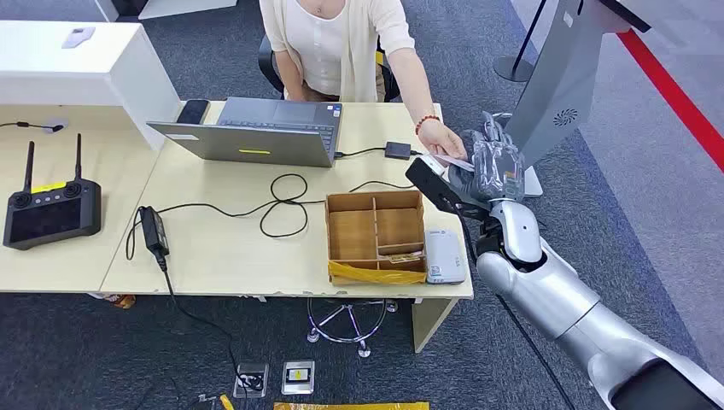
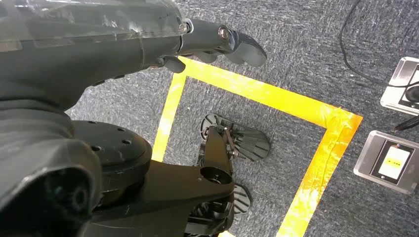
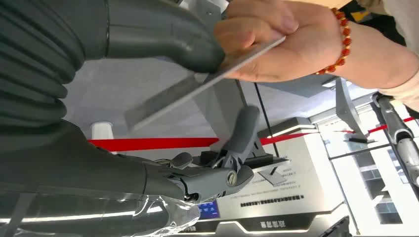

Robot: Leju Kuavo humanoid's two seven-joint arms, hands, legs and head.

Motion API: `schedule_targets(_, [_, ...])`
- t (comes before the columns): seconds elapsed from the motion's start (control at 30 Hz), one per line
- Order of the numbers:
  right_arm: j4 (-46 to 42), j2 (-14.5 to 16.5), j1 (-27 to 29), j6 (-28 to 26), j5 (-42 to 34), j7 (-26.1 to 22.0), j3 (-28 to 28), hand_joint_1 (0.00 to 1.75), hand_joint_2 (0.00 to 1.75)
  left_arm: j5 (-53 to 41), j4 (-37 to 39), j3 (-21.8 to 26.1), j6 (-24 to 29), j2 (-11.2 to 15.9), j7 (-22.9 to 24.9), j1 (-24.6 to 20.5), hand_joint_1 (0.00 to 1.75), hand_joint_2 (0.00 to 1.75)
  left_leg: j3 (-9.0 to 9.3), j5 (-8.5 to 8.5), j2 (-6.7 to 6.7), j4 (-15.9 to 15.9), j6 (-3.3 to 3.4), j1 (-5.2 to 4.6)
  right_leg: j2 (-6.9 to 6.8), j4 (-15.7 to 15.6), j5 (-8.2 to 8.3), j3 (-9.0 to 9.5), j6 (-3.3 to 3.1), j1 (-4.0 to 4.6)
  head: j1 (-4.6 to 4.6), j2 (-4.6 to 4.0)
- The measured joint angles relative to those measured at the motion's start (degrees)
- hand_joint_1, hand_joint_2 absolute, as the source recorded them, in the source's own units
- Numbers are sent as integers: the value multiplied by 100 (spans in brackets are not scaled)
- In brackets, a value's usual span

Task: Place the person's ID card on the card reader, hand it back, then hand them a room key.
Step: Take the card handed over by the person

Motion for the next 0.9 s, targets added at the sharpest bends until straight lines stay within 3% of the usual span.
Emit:
schedule_targets(0.43, [898, 496, -454, -150, -399, -386, 54, 175, 175, 11, 0, 99, 12, 2, -26, 2, 0, 0, 2, 1, 0, 0, 0, 0, 1, 1, 0, 0, 0, 0, -1, 0])
schedule_targets(0.9, [1296, 670, -620, -150, -442, -391, 123, 175, 175, -6, 2, 144, -14, 13, -44, 4, 0, 0, 1, 0, 0, 0, 0, 0, 1, 0, 0, 0, 0, 1, -1, 0])
